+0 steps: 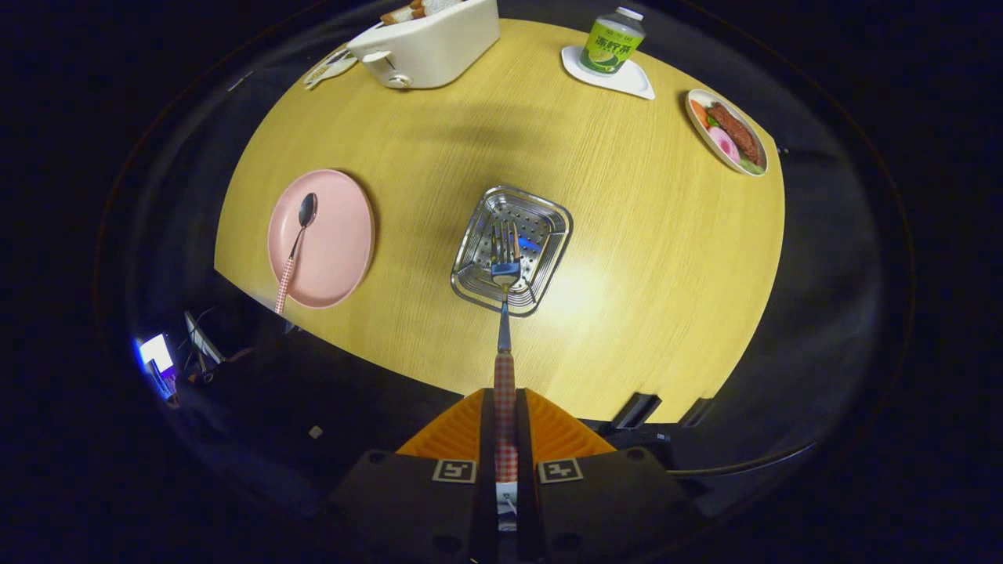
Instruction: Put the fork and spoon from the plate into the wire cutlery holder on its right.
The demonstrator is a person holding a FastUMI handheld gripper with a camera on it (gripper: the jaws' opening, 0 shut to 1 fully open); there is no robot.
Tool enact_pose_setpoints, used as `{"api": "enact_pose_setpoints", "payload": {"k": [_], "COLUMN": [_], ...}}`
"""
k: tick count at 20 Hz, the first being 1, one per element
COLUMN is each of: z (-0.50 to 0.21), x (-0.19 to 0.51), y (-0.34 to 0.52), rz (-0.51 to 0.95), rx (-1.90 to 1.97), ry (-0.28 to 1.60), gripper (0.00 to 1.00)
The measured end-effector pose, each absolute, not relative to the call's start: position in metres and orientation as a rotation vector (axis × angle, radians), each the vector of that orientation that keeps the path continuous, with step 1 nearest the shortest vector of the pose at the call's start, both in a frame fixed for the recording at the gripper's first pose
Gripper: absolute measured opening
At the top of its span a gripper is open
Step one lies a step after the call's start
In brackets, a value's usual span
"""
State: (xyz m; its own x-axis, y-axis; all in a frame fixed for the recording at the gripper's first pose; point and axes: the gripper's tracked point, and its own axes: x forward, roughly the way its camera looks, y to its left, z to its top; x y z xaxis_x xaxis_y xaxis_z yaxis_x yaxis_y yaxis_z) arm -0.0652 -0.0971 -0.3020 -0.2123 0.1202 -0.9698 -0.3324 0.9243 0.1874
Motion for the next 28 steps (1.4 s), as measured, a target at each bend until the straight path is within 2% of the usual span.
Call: {"api": "enact_pose_setpoints", "payload": {"k": [6,11,16,21,25,28], "z": [-0.326,-0.338,-0.326,-0.291,-0.255,-0.239], "x": [-0.052,-0.041,-0.027,-0.016,-0.019,-0.029], "y": [-0.093,-0.082,-0.085,-0.081,-0.042,0.006], "rz": [0.384,0.387,0.370,0.365,0.417,0.475], "rx": [-0.248,-0.231,-0.136,0.012,0.137,0.230], "ry": [1.910,1.905,1.794,1.591,1.445,1.375], "gripper": [0.14,0.17,0.19,0.17,0.16,0.21]}}
